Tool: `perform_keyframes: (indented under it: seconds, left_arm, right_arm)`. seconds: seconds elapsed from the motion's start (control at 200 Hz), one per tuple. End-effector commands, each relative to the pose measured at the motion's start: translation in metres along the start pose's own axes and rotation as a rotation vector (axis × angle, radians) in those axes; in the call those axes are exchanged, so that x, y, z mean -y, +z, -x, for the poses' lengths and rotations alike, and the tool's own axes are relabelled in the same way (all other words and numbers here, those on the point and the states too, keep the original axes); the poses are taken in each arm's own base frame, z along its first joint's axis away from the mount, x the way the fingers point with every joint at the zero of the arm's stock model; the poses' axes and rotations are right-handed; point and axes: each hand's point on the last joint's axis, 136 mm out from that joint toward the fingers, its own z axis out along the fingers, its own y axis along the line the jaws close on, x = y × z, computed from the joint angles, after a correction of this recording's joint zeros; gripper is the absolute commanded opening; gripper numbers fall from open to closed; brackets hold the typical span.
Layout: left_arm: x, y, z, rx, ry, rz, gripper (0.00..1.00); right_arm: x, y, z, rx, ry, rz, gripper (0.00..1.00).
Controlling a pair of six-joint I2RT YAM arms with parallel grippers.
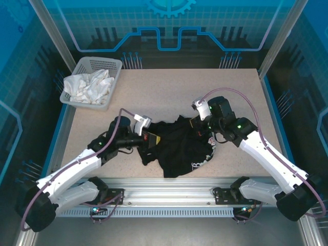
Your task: Fold the inside-out t-shirt
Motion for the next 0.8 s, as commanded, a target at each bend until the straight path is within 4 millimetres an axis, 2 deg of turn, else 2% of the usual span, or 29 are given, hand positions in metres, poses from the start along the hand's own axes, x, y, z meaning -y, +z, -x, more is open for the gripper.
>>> perform_keyframes:
  seconds: [0.0, 0.105, 0.24, 0.3, 0.43, 0.51, 0.65, 0.795]
  left_arm:
    - [0.004, 0.013, -0.019, -0.056, 0.123, 0.011, 0.01]
    - [0.01, 0.026, -0.032, -0.105, 0.182, 0.01, 0.06]
    - [0.012, 0.039, -0.041, -0.16, 0.232, 0.024, 0.15]
    - [0.013, 0.04, -0.043, -0.171, 0.261, 0.032, 0.2]
    - [0.021, 0.035, -0.045, -0.155, 0.334, 0.021, 0.4]
    - [0.023, 0.032, -0.044, -0.132, 0.38, 0.03, 0.46]
    - [0.022, 0.032, -0.047, -0.117, 0.499, 0.068, 0.49]
    - [0.011, 0.044, -0.055, -0.135, 0.637, 0.095, 0.49]
  right_arm:
    - [0.012, 0.004, -0.021, -0.069, 0.048, -0.01, 0.0]
    - [0.018, 0.012, -0.035, -0.106, 0.105, 0.004, 0.0]
    - [0.017, 0.021, -0.043, -0.127, 0.133, 0.03, 0.0]
    - [0.017, 0.024, -0.044, -0.133, 0.138, 0.038, 0.0]
    - [0.02, 0.029, -0.045, -0.144, 0.15, 0.045, 0.0]
    - [0.02, 0.03, -0.043, -0.141, 0.161, 0.06, 0.0]
    - [0.021, 0.034, -0.043, -0.146, 0.166, 0.067, 0.0]
    - [0.021, 0.037, -0.041, -0.142, 0.172, 0.081, 0.0]
